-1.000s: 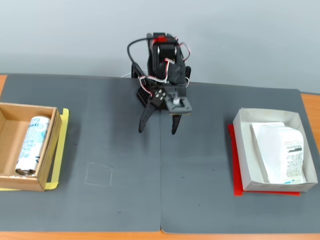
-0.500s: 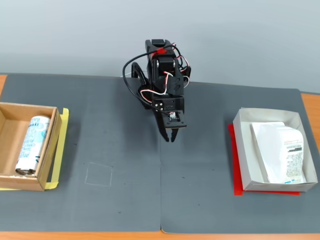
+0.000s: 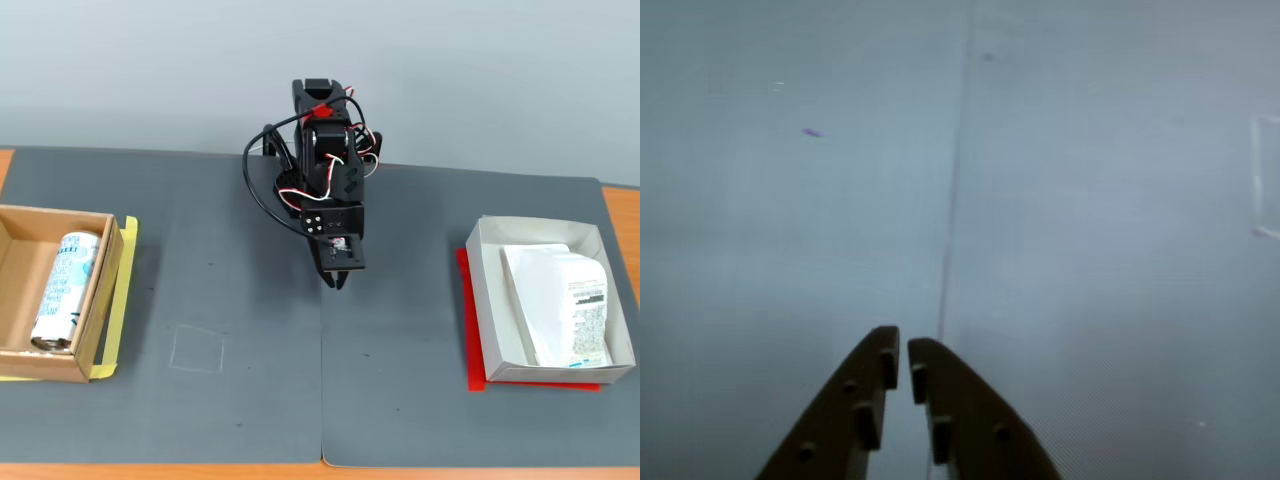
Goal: Pick the can and put it in the brown box
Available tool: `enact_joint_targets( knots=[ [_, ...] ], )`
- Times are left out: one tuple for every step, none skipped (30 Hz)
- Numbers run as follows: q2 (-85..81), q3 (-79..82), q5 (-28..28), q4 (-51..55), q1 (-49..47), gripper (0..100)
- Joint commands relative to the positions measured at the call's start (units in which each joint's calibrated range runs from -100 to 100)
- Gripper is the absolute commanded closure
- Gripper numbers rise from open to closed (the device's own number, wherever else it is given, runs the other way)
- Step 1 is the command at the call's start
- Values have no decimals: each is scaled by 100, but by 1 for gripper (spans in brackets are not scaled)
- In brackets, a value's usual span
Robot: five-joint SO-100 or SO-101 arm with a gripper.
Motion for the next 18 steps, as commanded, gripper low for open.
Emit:
enact_joint_targets(
  knots=[
    [-68,-44,-18,17,271,99],
    [-68,-44,-18,17,303,99],
    [-76,-44,-18,34,328,99],
    [-76,-53,-18,104,328,99],
    [-84,-71,-18,182,319,99],
    [-84,-99,-18,269,303,99],
    [-84,-117,-18,381,303,99],
    [-84,-135,-18,459,303,99],
    [-84,-135,-18,494,303,99],
    [-84,-144,-18,511,311,99],
    [-84,-162,-18,538,311,99],
    [-84,-171,-18,555,311,99],
    [-84,-180,-18,607,311,99],
    [-84,-189,-18,659,311,99],
    [-84,-198,-18,711,311,99],
    [-84,-207,-18,754,311,99],
    [-93,-225,-18,815,311,99],
    [-93,-252,-7,867,311,99]
  ],
)
